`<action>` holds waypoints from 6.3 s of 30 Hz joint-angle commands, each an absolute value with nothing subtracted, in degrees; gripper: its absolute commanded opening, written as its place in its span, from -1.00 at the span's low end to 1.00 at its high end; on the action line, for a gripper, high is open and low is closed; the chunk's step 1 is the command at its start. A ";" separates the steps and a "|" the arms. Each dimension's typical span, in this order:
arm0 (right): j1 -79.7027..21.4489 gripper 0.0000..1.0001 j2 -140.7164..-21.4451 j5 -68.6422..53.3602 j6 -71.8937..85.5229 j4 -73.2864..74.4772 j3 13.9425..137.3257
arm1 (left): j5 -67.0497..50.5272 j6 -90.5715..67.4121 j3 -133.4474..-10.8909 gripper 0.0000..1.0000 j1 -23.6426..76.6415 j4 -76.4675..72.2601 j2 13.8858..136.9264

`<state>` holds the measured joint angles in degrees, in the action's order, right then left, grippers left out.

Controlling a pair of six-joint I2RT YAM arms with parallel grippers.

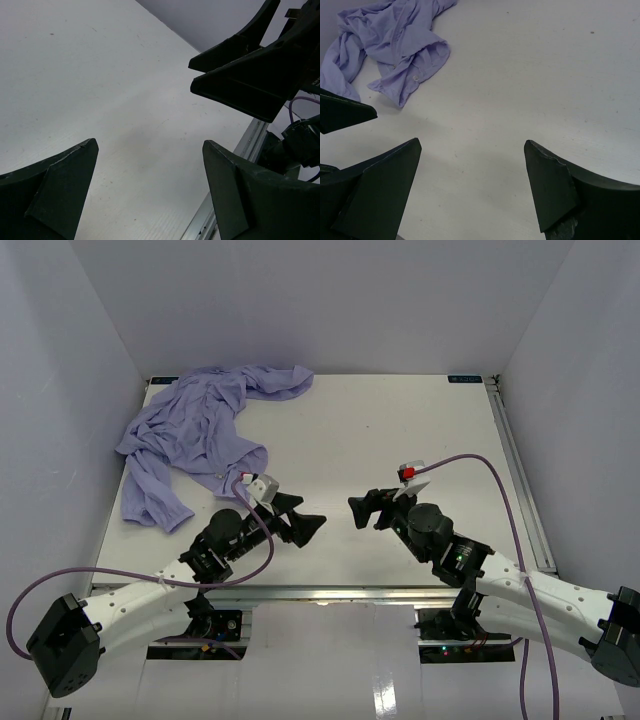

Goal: Zip up the jacket

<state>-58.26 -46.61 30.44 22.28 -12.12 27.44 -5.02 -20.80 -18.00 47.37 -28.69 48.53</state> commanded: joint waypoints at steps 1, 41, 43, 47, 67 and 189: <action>-58.59 0.80 -45.92 30.85 22.55 -15.47 27.25 | -3.37 -20.53 -17.49 0.93 47.55 -29.25 47.57; -58.54 0.80 -40.46 24.40 25.49 -19.73 23.66 | 33.24 -39.29 -32.23 0.70 27.27 -3.44 81.87; -58.54 0.80 -40.34 24.17 25.48 -19.86 23.64 | 31.14 -38.21 -32.51 0.52 26.81 -4.40 83.38; -58.62 0.80 -40.51 24.42 25.06 -20.35 23.50 | 26.94 -36.88 -30.66 -0.17 26.86 -6.03 79.08; -58.62 0.80 -40.71 34.45 25.14 -16.35 23.73 | -9.57 -28.51 -28.94 -0.90 43.86 -21.56 75.96; -64.60 0.51 -71.02 22.73 15.12 -37.53 24.35 | 11.80 -37.91 -24.43 0.07 29.44 -11.46 70.50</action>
